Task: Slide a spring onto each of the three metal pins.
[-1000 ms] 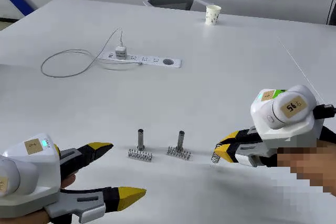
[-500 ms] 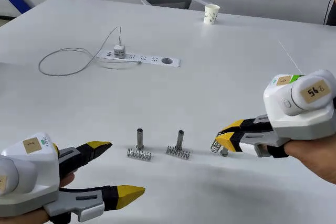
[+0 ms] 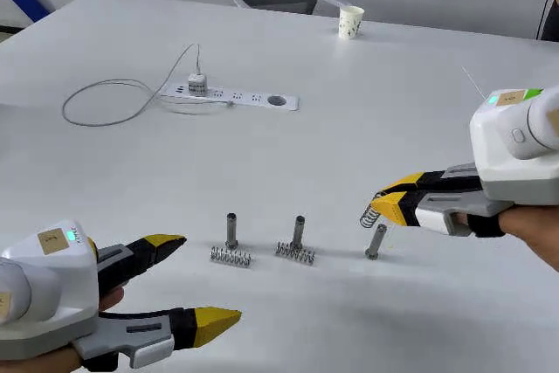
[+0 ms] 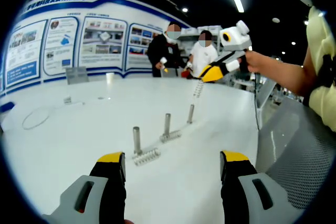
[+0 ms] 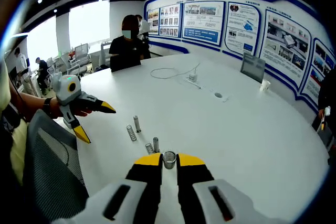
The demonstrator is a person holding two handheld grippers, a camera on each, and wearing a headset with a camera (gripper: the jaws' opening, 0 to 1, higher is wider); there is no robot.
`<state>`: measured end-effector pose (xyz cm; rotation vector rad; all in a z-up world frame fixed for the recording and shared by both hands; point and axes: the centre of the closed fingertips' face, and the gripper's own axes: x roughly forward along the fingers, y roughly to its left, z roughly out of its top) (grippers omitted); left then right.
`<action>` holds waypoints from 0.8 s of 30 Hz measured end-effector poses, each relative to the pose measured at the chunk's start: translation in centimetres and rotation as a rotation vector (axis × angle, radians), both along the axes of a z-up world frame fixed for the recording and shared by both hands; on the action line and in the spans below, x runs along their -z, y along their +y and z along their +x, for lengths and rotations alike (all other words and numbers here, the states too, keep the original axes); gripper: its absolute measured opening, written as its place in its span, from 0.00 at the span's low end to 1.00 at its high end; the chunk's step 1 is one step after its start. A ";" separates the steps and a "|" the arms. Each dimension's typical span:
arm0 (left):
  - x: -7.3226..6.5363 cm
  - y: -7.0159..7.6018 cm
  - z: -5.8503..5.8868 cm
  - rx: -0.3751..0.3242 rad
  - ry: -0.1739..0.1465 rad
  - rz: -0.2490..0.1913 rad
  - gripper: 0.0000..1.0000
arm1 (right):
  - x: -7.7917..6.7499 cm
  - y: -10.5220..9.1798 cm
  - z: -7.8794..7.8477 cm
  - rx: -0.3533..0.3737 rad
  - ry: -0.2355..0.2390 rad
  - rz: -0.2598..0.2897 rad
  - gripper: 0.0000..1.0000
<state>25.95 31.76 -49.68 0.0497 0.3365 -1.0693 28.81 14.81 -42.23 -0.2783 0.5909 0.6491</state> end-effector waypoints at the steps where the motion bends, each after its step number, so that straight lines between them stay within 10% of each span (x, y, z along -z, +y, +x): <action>1: 0.0 0.0 0.0 0.000 0.000 0.000 0.75 | -0.2 -0.1 0.1 0.003 -0.005 -0.001 0.12; 15: 0.0 0.1 0.0 -0.004 0.001 0.001 0.75 | -1.4 -1.8 1.1 0.054 -0.029 -0.008 0.12; 24: 0.2 0.1 0.0 -0.003 0.006 0.003 0.75 | 1.1 -2.7 1.5 0.081 0.028 -0.020 0.12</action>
